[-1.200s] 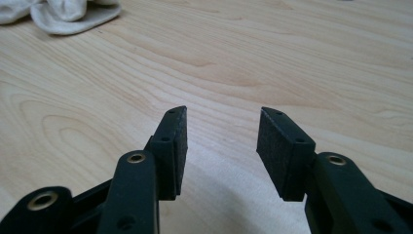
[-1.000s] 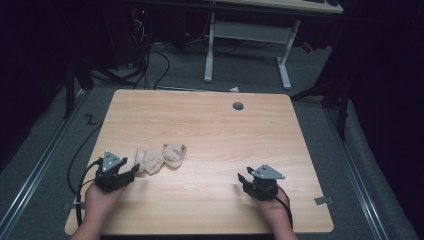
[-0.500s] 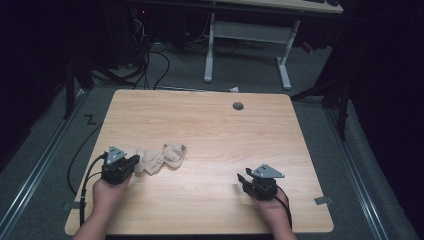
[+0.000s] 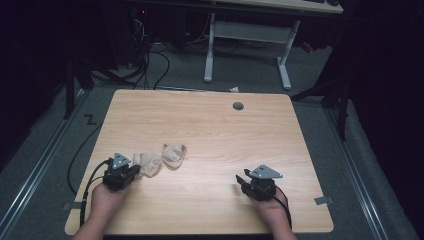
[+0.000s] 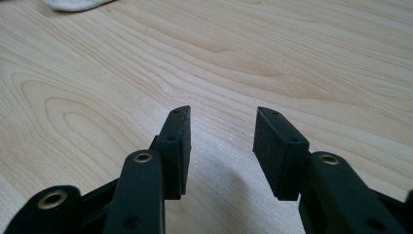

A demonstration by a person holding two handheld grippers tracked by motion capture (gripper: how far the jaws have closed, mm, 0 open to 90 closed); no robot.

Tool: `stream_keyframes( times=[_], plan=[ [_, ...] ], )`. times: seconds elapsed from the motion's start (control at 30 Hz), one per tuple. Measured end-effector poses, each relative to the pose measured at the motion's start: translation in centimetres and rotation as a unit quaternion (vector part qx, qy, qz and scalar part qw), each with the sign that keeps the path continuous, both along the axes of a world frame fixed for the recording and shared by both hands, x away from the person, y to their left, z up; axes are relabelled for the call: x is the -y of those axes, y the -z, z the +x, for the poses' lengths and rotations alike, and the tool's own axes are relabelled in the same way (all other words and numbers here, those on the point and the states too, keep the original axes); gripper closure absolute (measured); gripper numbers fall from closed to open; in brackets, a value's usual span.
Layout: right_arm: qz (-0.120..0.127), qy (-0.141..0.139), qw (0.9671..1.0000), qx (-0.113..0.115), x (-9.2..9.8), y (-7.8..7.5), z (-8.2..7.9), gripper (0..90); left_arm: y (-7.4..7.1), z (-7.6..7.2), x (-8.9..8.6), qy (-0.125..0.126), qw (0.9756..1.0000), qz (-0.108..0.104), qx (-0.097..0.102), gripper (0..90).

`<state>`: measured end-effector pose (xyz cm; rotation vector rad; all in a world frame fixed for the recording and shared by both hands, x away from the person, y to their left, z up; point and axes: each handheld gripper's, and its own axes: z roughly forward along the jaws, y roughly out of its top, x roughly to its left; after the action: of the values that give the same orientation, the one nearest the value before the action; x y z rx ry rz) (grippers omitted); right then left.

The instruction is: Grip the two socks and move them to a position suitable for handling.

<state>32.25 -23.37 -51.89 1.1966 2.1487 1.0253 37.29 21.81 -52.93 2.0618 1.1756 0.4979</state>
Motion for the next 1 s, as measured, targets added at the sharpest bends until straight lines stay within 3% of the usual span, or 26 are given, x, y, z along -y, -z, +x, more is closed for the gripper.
stream_keyframes(
  times=[0.3, 0.53, 0.6, 0.73, 0.77, 0.83, 0.87, 0.9, 1.0],
  plan=[
    [-0.002, -0.007, 1.0, 0.003, 0.0, -0.1, -0.1, 55.9, -0.1, -1.5, 0.4, 0.028, 0.9995, -0.007, -0.012, 87.7],
    [-0.007, -0.013, 0.9999, 0.003, -0.4, 0.0, 0.2, 55.5, -0.3, -2.5, 2.3, 0.071, 0.9974, 0.0, -0.015, 87.4],
    [-0.008, -0.015, 0.9999, 0.003, -0.4, 0.0, 0.1, 55.5, -0.3, -3.0, 3.6, 0.095, 0.9954, 0.003, -0.012, 87.3],
    [-0.008, -0.015, 0.9998, 0.004, -0.3, 0.0, 0.1, 55.4, -0.4, -3.5, 4.8, 0.118, 0.9929, 0.009, -0.011, 87.3],
    [-0.008, -0.014, 0.9999, 0.003, -0.2, -0.1, 0.1, 55.4, -0.4, -4.0, 5.9, 0.136, 0.9906, 0.013, -0.008, 87.2],
    [-0.006, -0.015, 0.9999, 0.003, -0.2, -0.1, 0.1, 55.4, -0.4, -4.4, 7.0, 0.152, 0.9882, 0.016, -0.004, 87.2],
    [-0.006, -0.015, 0.9999, 0.003, -0.2, -0.1, 0.1, 55.4, -0.4, -4.4, 7.0, 0.152, 0.9882, 0.016, -0.004, 87.1],
    [-0.008, -0.017, 0.9998, 0.003, -0.3, -0.1, 0.1, 55.4, -0.3, -4.8, 8.4, 0.17, 0.9852, 0.017, 0.001, 87.1],
    [-0.009, -0.019, 0.9998, 0.003, -0.4, -0.1, 0.1, 55.5, -0.3, -5.3, 10.1, 0.188, 0.9818, 0.023, 0.011, 86.8]
  ],
)
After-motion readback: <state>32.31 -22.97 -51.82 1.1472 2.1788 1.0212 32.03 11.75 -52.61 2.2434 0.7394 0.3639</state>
